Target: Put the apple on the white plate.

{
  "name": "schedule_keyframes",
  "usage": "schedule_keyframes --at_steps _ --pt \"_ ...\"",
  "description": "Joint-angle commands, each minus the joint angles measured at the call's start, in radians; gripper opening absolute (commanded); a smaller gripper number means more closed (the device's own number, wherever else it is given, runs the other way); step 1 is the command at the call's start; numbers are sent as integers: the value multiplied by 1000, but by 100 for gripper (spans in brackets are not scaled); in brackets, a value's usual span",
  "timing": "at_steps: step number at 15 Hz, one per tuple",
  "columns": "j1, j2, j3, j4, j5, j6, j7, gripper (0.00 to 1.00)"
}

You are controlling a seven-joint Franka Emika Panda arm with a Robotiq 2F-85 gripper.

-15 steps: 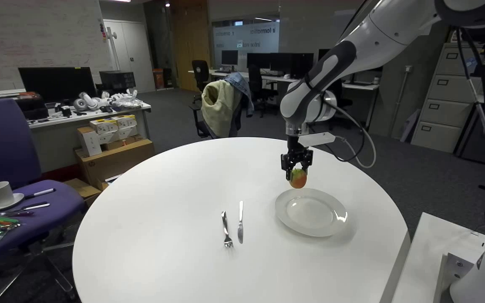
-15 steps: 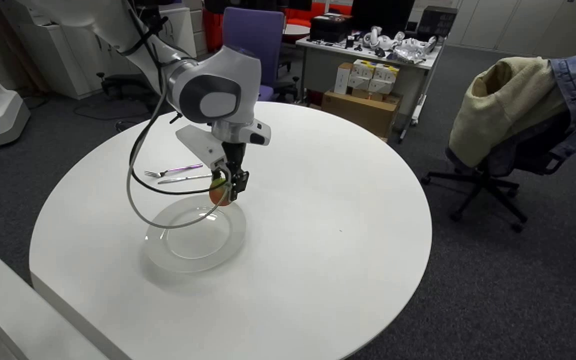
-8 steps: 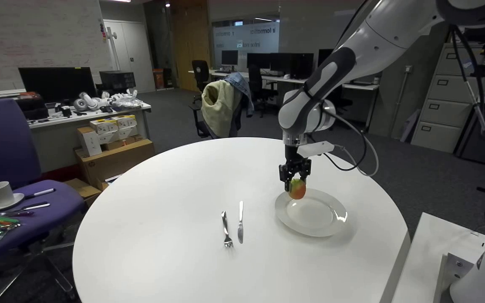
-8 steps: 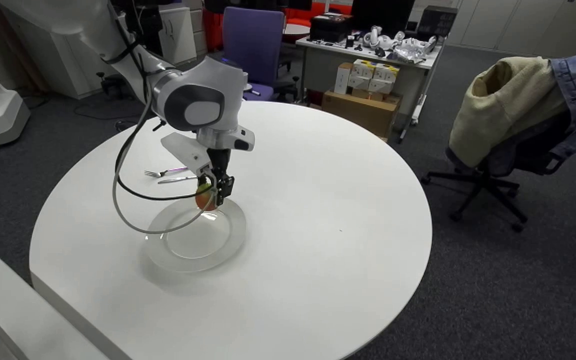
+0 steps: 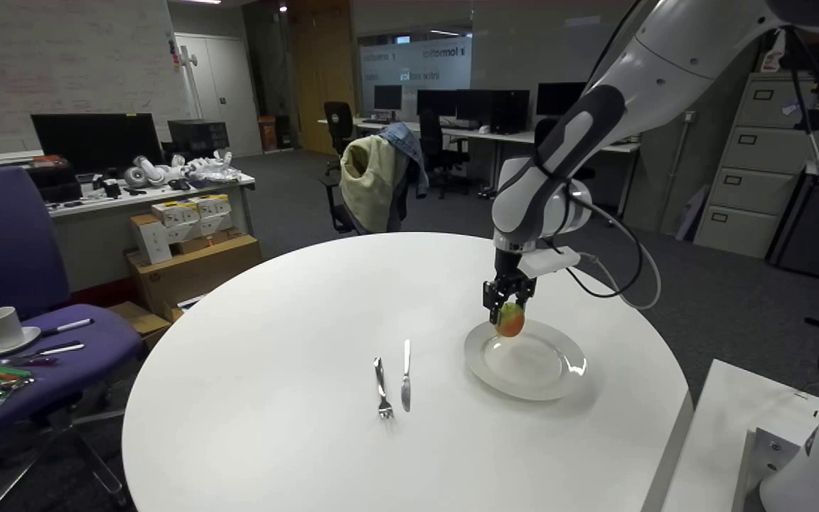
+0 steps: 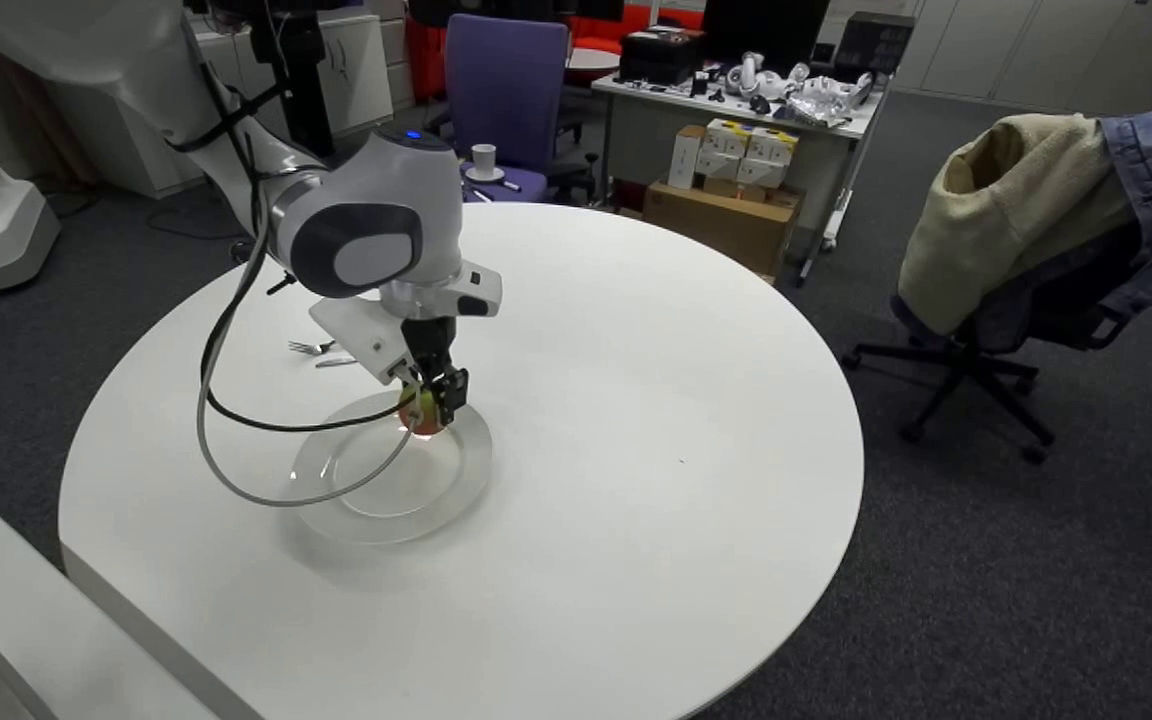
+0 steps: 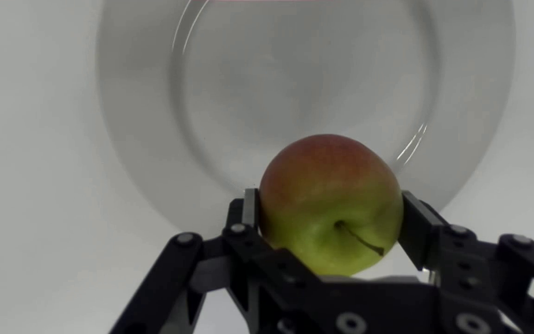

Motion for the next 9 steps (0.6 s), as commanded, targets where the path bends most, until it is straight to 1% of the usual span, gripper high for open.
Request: schedule_keyframes --at_steps 1,4,9 --pt "-15 -80 13 -73 19 54 -6 49" --pt "-9 -52 17 -57 21 85 10 49" --pt "-4 -7 42 -34 45 65 22 49"
